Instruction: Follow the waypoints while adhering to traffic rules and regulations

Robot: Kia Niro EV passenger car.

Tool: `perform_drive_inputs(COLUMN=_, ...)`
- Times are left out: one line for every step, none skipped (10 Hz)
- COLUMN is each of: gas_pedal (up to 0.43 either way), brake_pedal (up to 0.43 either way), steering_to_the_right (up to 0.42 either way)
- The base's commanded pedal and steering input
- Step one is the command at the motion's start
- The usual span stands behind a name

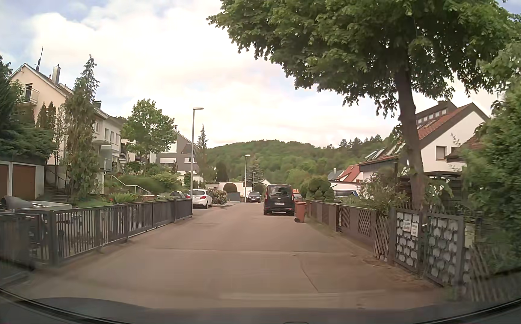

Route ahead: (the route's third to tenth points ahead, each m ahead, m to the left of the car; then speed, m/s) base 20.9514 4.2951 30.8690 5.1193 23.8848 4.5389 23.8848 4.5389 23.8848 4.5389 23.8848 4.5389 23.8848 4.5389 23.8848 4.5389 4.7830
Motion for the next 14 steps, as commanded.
perform_drive_inputs(gas_pedal=0.0, brake_pedal=0.0, steering_to_the_right=-0.008)
perform_drive_inputs(gas_pedal=0.0, brake_pedal=0.0, steering_to_the_right=-0.008)
perform_drive_inputs(gas_pedal=0.0, brake_pedal=0.0, steering_to_the_right=-0.007)
perform_drive_inputs(gas_pedal=0.0, brake_pedal=0.0, steering_to_the_right=-0.006)
perform_drive_inputs(gas_pedal=0.0, brake_pedal=0.0, steering_to_the_right=-0.006)
perform_drive_inputs(gas_pedal=0.0, brake_pedal=0.0, steering_to_the_right=-0.006)
perform_drive_inputs(gas_pedal=0.0, brake_pedal=0.0, steering_to_the_right=-0.006)
perform_drive_inputs(gas_pedal=0.0, brake_pedal=0.0, steering_to_the_right=-0.008)
perform_drive_inputs(gas_pedal=0.0, brake_pedal=0.0, steering_to_the_right=-0.009)
perform_drive_inputs(gas_pedal=0.0, brake_pedal=0.0, steering_to_the_right=-0.012)
perform_drive_inputs(gas_pedal=0.0, brake_pedal=0.0, steering_to_the_right=-0.017)
perform_drive_inputs(gas_pedal=0.0, brake_pedal=0.0, steering_to_the_right=-0.024)
perform_drive_inputs(gas_pedal=0.0, brake_pedal=0.0, steering_to_the_right=-0.033)
perform_drive_inputs(gas_pedal=0.0, brake_pedal=0.0, steering_to_the_right=-0.043)
